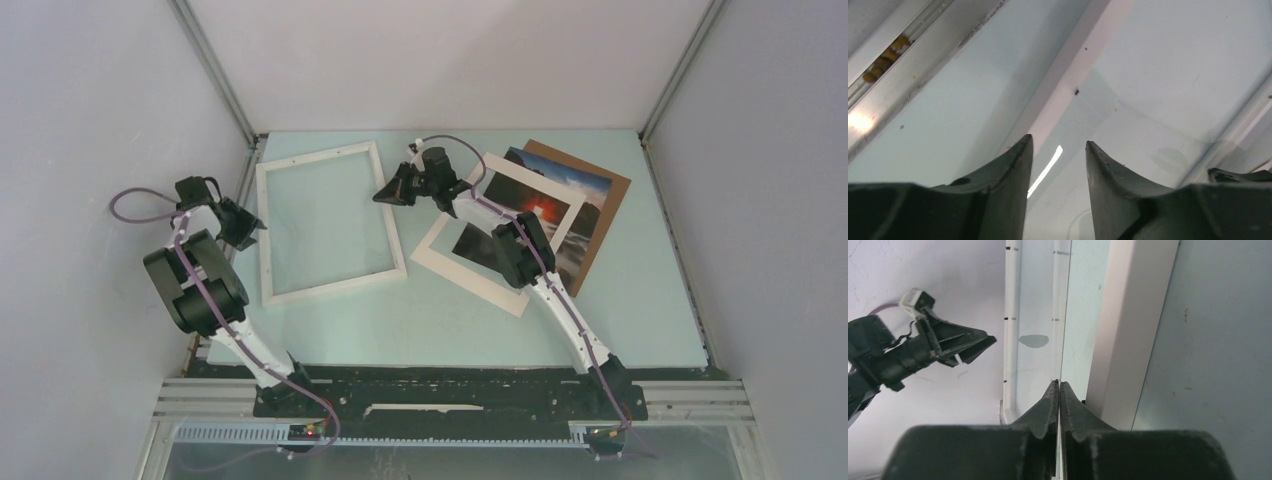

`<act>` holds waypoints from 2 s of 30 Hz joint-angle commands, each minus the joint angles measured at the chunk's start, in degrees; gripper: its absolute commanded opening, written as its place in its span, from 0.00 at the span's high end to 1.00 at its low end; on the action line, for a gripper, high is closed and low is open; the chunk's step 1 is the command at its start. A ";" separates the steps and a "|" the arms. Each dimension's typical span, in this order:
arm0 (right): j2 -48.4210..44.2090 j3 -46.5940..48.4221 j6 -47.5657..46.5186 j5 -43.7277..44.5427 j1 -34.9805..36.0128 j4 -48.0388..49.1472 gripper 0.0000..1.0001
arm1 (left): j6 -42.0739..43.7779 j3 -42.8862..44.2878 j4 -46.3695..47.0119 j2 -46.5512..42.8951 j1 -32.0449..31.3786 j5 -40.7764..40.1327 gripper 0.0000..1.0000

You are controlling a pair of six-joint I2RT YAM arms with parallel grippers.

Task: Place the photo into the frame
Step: Place the photo frame item in the photo frame.

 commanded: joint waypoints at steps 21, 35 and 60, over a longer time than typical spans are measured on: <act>-15.05 -0.70 -17.88 10.10 -0.31 -28.37 0.00 | 2.30 -13.71 -4.67 -27.06 -11.75 0.44 0.19; -34.09 -25.02 -24.27 8.21 -0.31 -23.69 0.02 | -15.61 -29.69 -13.75 -44.00 -15.06 -13.04 0.02; -27.62 -31.40 -19.25 3.84 0.31 -9.49 0.09 | -21.31 -34.61 1.99 -39.15 -14.55 -8.27 0.00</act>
